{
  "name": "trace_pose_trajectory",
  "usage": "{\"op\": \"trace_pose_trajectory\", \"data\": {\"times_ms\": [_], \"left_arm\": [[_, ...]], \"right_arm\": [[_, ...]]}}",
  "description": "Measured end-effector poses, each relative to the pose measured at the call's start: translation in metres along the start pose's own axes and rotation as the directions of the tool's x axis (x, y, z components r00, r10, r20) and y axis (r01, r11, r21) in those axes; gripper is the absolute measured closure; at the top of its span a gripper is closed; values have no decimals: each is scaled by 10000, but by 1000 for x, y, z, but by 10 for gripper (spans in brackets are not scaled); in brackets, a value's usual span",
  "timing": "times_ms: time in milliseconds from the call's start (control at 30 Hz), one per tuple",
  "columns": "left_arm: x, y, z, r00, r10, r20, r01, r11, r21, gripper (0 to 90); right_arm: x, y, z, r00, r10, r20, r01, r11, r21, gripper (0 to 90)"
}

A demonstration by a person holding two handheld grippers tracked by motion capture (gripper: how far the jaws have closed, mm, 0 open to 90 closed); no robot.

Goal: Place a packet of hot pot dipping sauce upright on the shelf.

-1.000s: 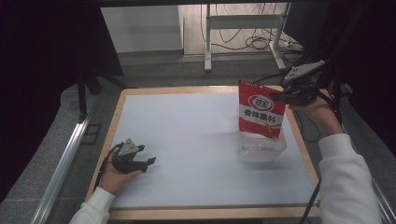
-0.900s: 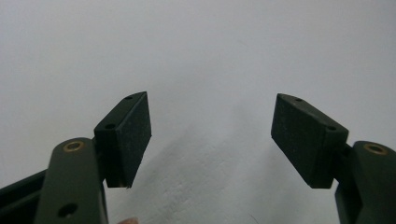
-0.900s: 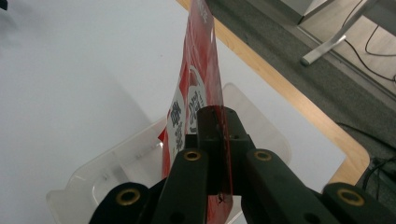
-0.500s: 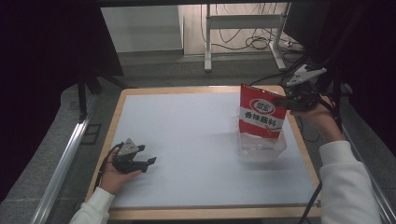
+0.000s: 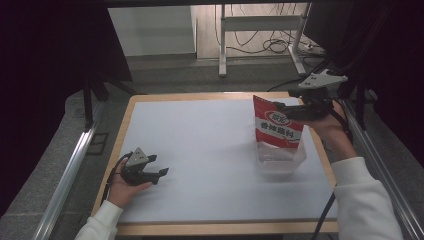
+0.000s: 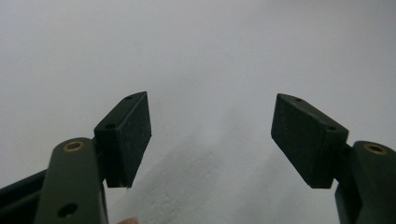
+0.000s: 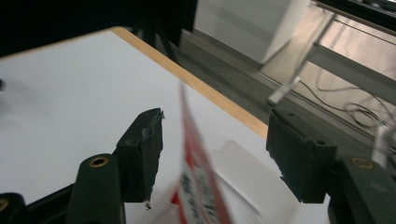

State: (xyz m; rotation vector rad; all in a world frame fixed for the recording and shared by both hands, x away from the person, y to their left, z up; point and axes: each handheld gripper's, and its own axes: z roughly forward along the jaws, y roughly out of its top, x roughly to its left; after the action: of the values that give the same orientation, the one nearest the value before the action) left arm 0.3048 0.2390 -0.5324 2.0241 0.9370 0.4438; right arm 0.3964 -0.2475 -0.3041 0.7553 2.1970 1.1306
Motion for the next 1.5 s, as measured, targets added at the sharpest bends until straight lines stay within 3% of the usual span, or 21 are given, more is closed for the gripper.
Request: {"op": "trace_pose_trajectory", "data": {"times_ms": [167,333,467,700,867,967,1233,1500], "left_arm": [[1,0,2,10000,60,-69,-60,9999,89,286],[1,1,3,10000,46,-81,-45,9999,132,286],[-2,0,2,10000,72,-33,-72,9999,77,286],[-8,1,-1,9998,207,-27,-207,9998,38,279],[-9,2,-1,10000,17,0,-17,10000,-66,273],[-11,3,0,10000,30,25,-29,10000,-55,269],[-21,3,-1,9998,40,190,-40,10000,40,264],[-27,4,-4,9994,92,328,-91,9999,-53,263]], "right_arm": [[23,1,6,9980,-8,-628,-14,9994,-343,350],[43,-6,14,9901,6,-1404,-107,9974,-710,347],[60,-16,22,9839,293,-1765,-458,9949,-903,353],[89,-39,37,9689,379,-2446,-582,9954,-763,347],[104,-58,51,9561,544,-2879,-721,9961,-513,334],[109,-71,58,9519,657,-2994,-775,9966,-277,326],[118,-103,74,9507,1059,-2915,-916,9938,624,283],[123,-104,71,9525,963,-2890,-868,9952,456,271]]}}
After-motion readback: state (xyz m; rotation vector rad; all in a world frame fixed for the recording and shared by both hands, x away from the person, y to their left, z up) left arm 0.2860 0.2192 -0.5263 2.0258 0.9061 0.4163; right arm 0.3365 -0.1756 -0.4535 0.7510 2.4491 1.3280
